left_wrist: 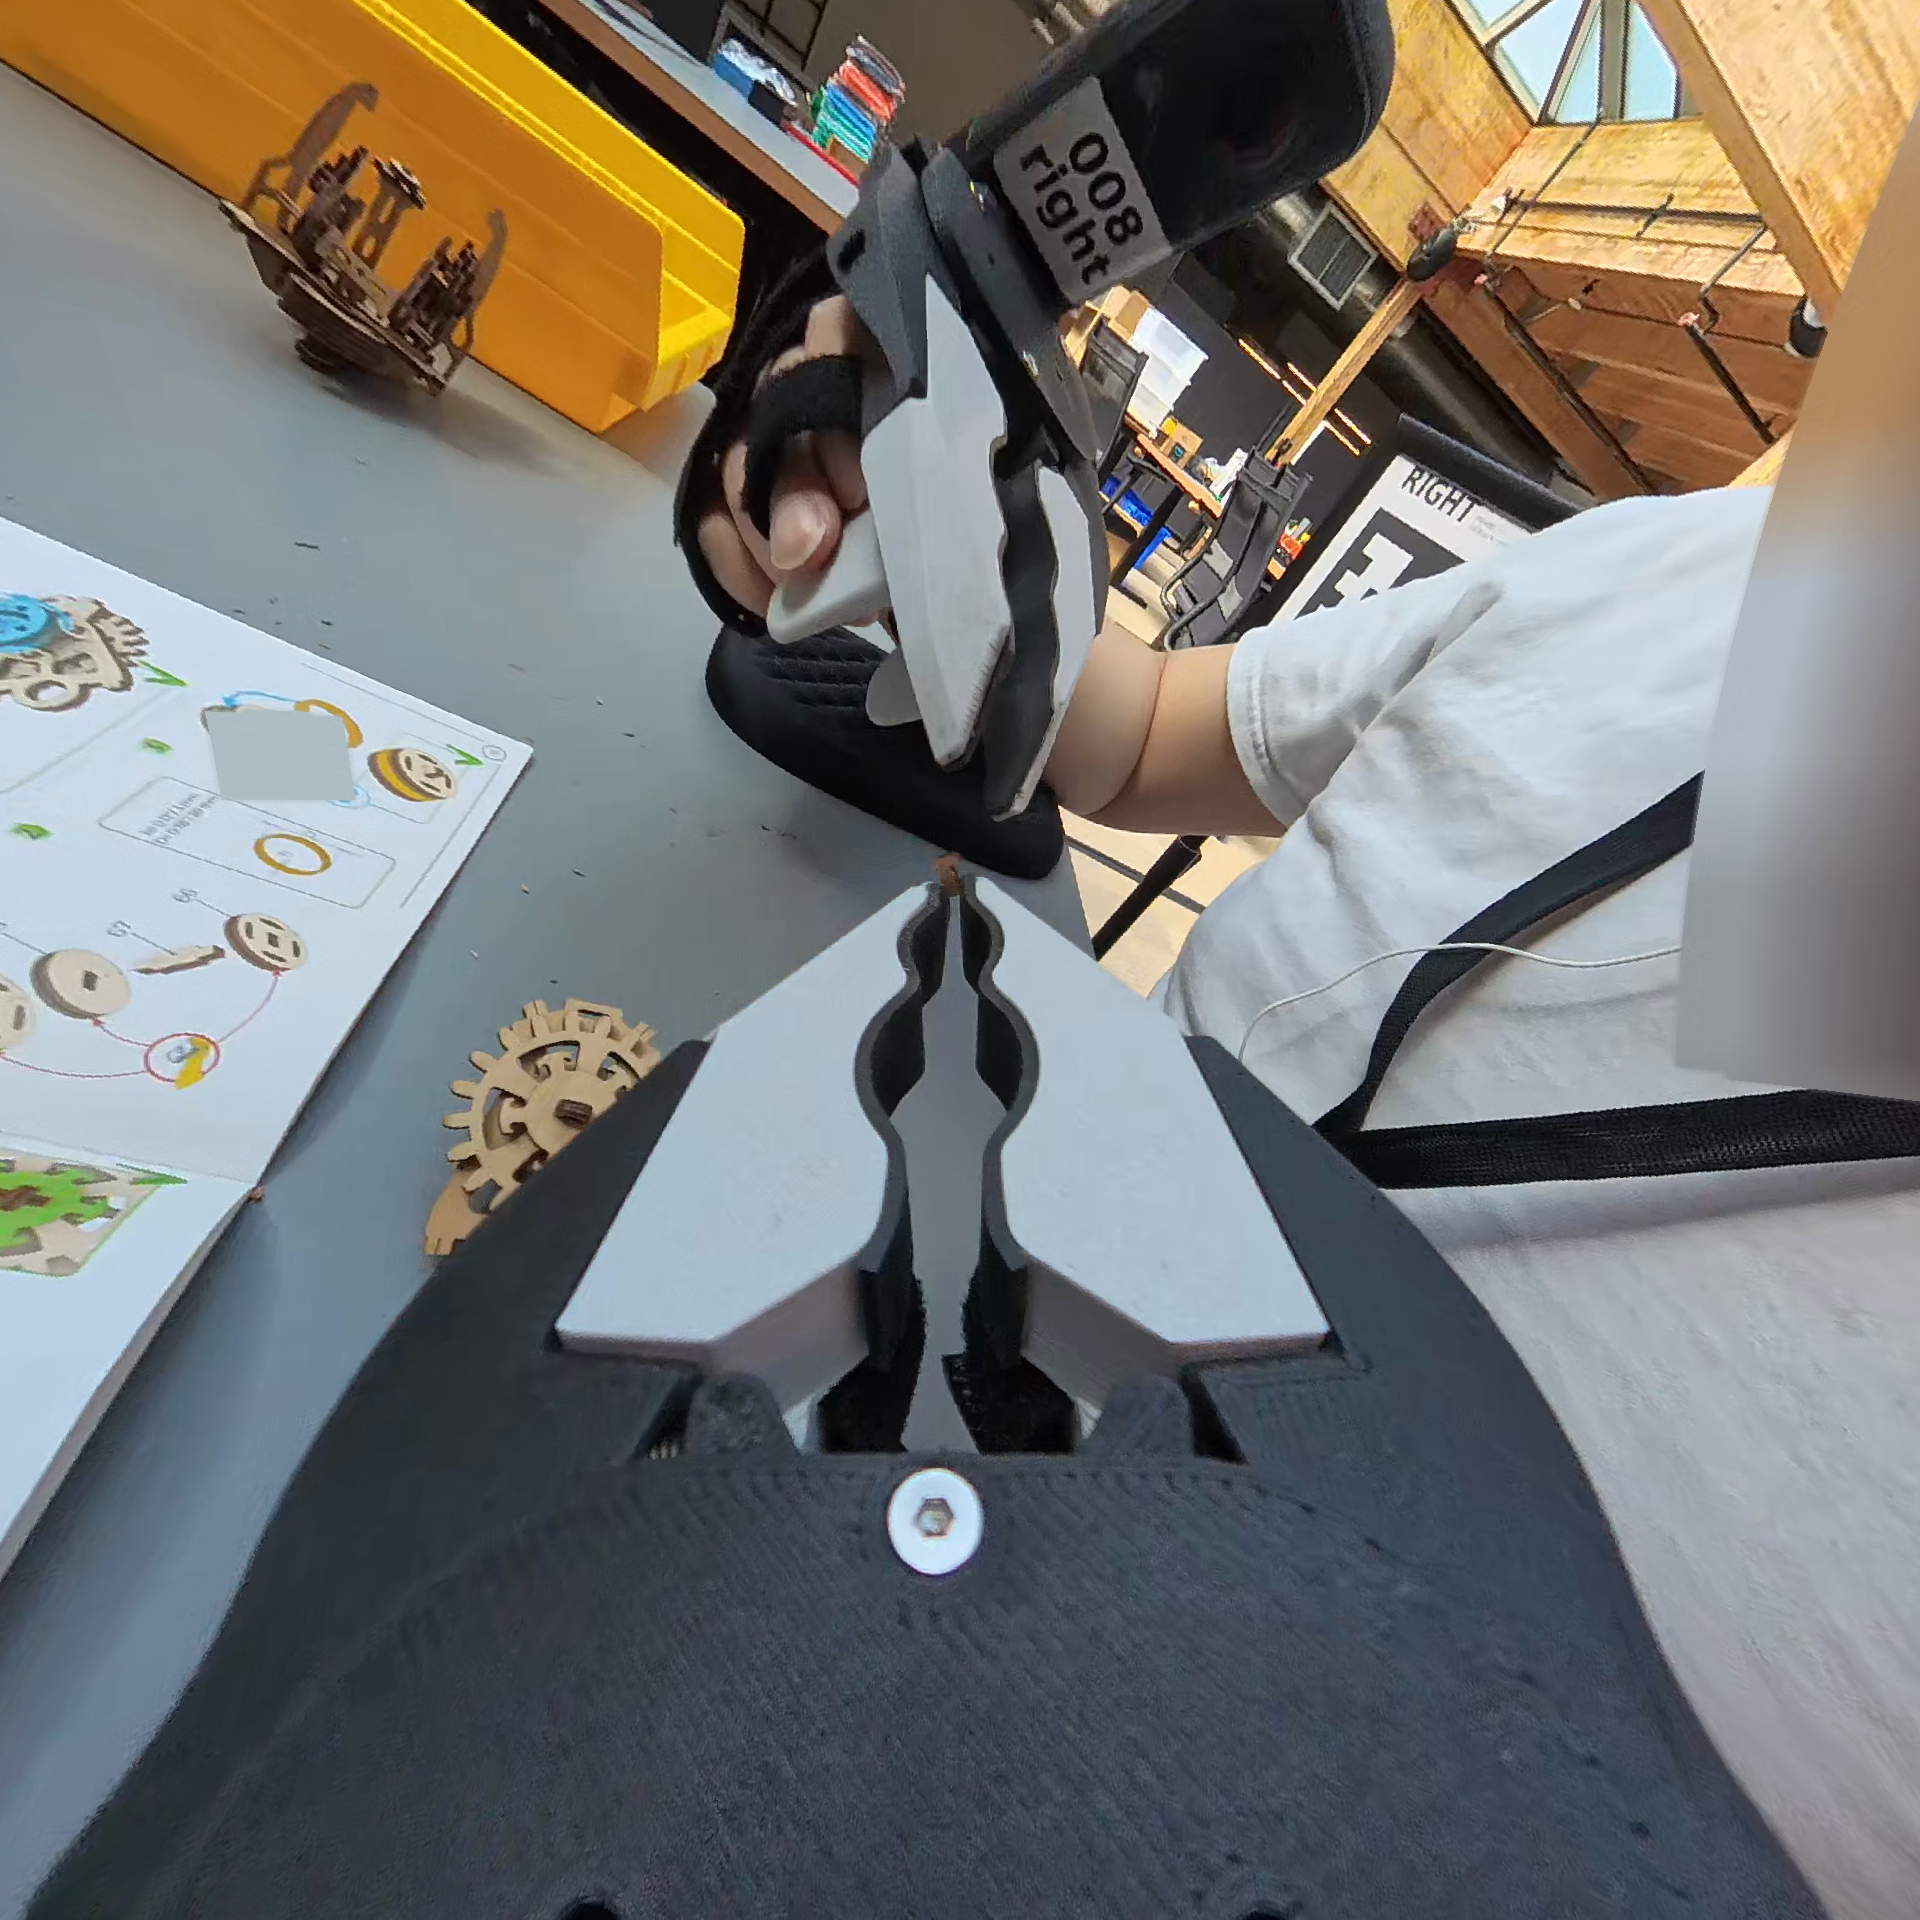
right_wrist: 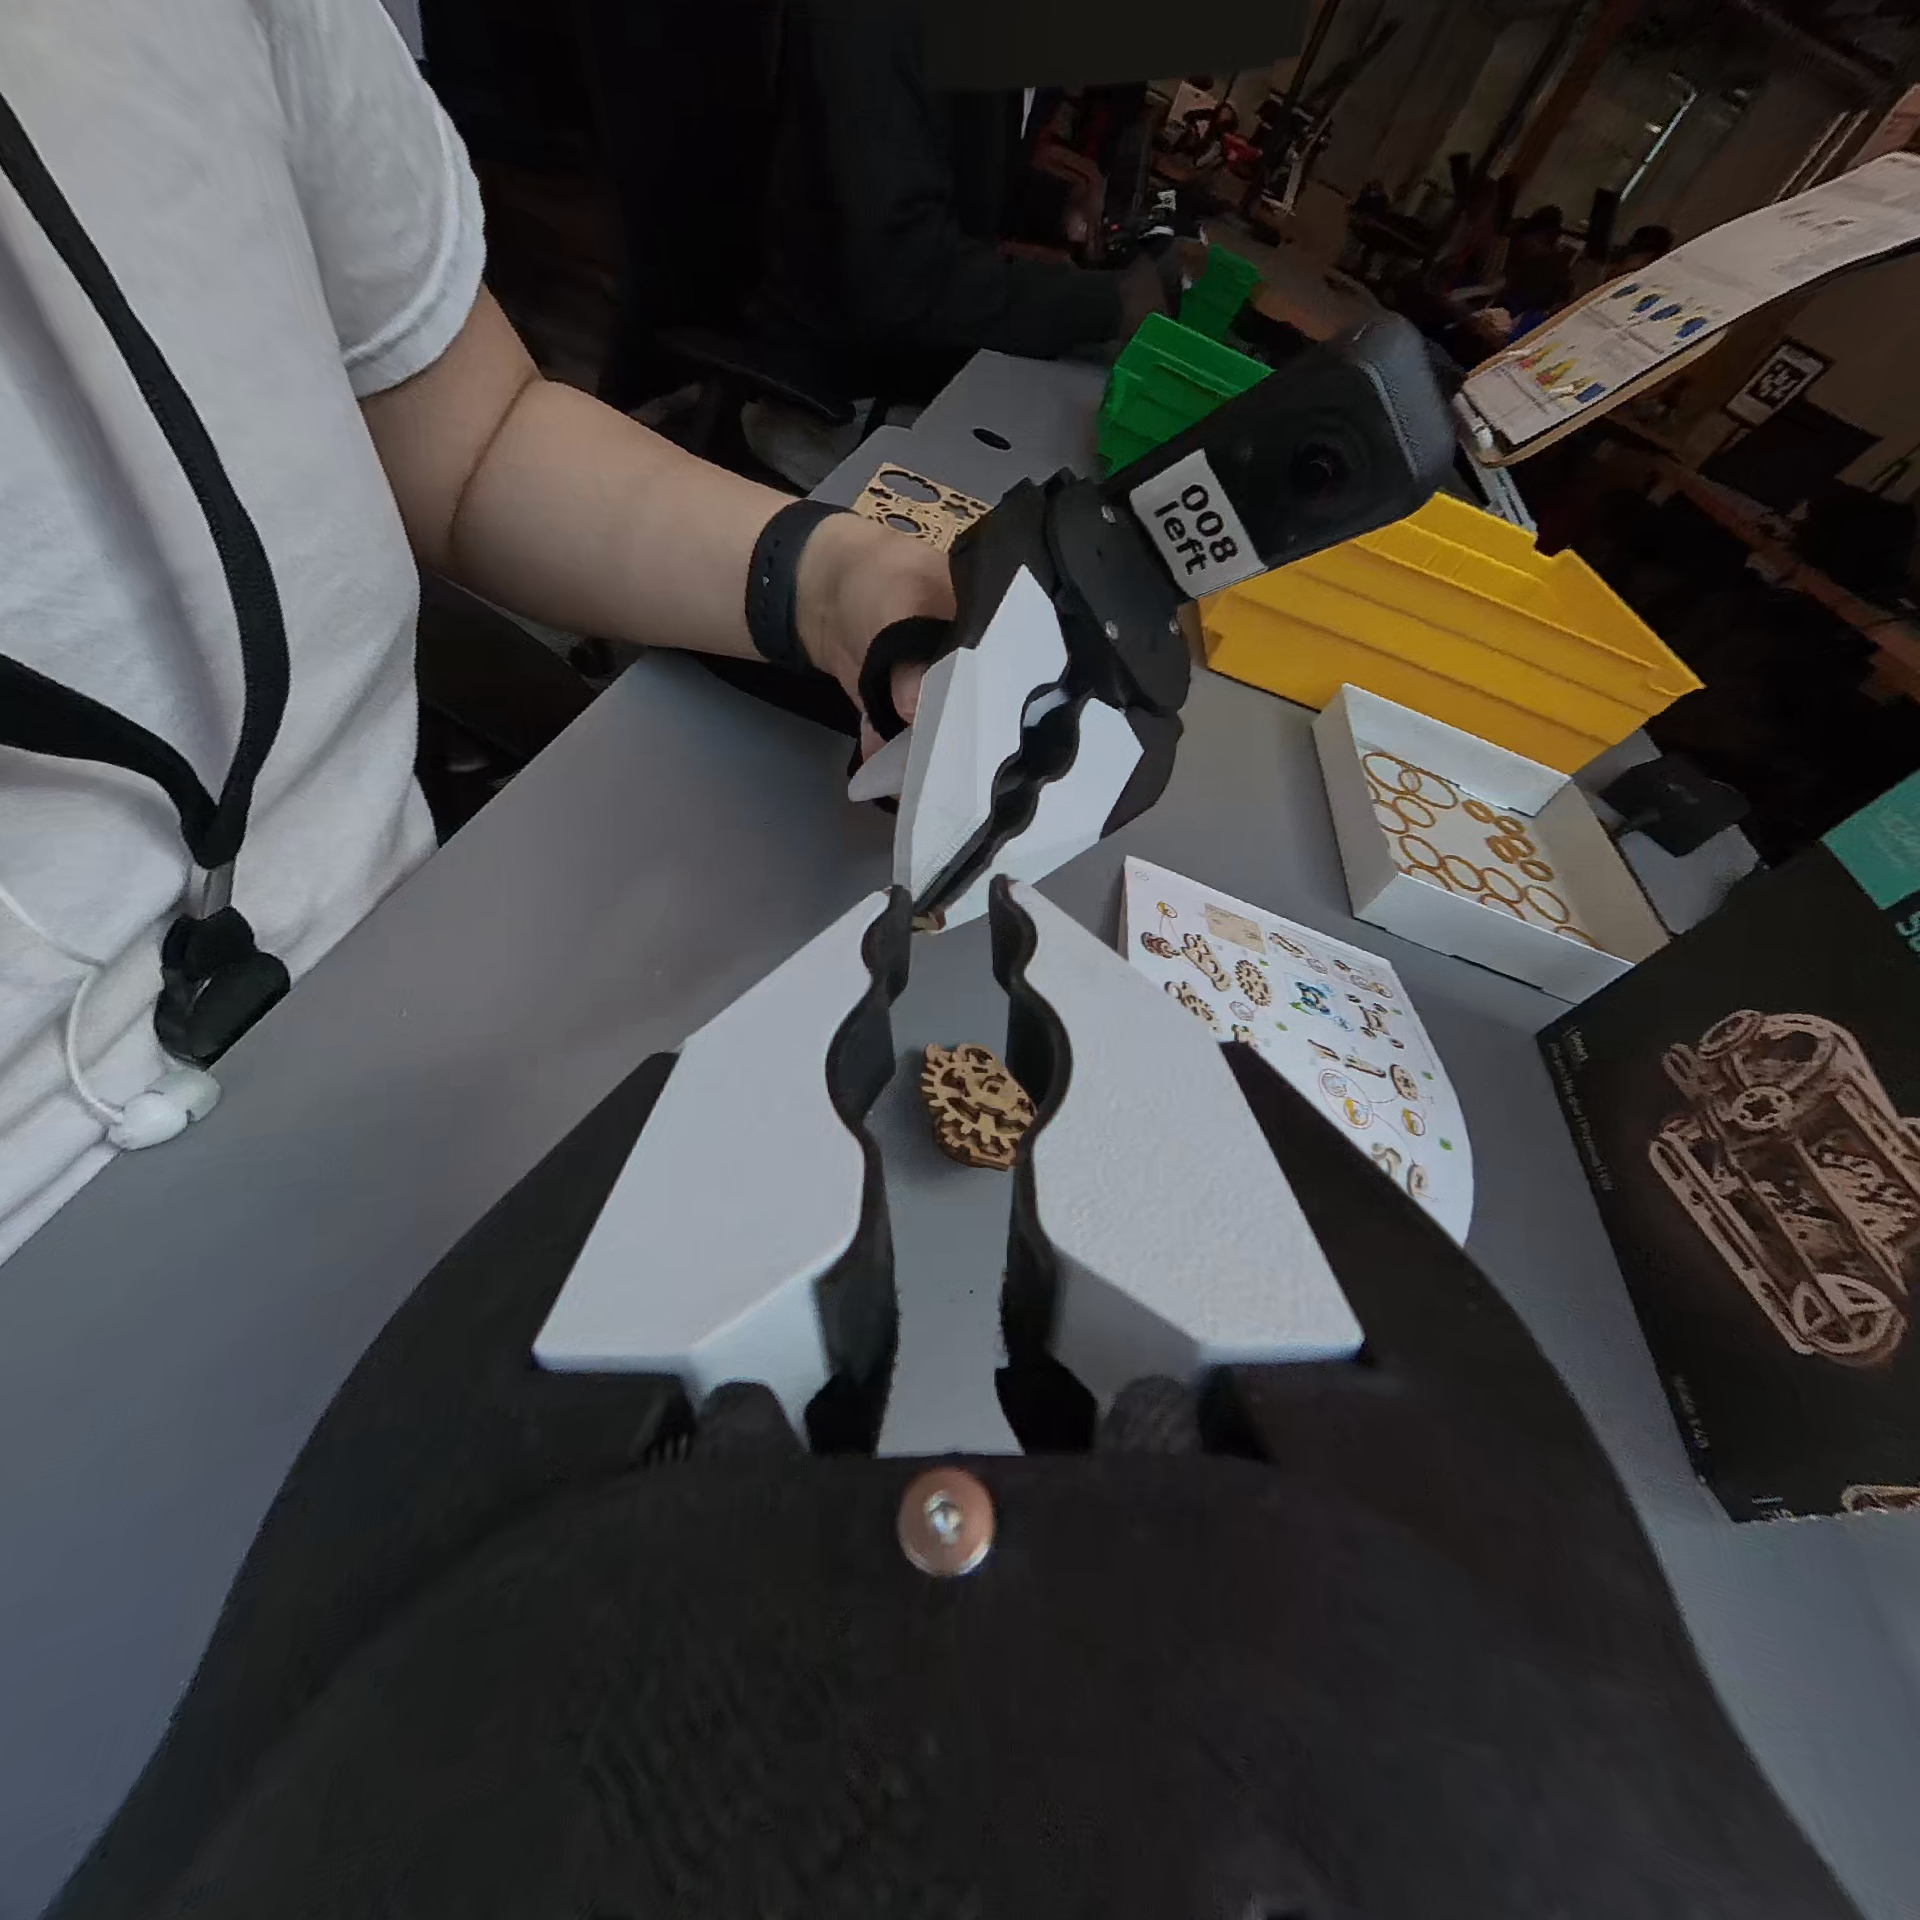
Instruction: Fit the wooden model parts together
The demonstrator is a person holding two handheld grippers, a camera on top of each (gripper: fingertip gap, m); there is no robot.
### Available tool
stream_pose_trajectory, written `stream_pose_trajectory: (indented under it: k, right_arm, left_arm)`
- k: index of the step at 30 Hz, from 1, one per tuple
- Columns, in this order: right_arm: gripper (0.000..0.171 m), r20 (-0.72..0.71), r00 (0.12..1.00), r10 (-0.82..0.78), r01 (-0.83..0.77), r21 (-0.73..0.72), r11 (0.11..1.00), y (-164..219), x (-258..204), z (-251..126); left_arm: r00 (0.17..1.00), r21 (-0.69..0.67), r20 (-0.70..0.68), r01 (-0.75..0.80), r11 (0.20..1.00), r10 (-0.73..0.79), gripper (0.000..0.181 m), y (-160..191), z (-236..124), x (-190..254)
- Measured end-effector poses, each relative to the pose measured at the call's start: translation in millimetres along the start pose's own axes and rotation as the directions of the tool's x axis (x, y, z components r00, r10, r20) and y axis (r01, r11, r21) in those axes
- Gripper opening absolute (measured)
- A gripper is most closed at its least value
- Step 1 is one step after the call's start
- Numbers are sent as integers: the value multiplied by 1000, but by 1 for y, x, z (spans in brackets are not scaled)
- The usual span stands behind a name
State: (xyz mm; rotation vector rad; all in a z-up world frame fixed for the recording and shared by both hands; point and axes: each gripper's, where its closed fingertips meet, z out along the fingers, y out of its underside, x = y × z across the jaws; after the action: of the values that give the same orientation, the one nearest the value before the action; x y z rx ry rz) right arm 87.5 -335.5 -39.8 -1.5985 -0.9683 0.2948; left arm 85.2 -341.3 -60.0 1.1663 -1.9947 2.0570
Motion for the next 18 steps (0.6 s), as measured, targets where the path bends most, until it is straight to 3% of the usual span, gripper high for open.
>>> stream_pose_trajectory:
  k: [8,18]
  right_arm:
    - [8,158,986,-54,74,-127,989,27,-31,13]
    - [2,157,987,11,10,-135,991,31,-28,11]
  left_arm:
    - [999,-139,-52,4,990,-11,1,24,12,7]
    - [999,-104,-33,17,994,-20,1,20,10,2]
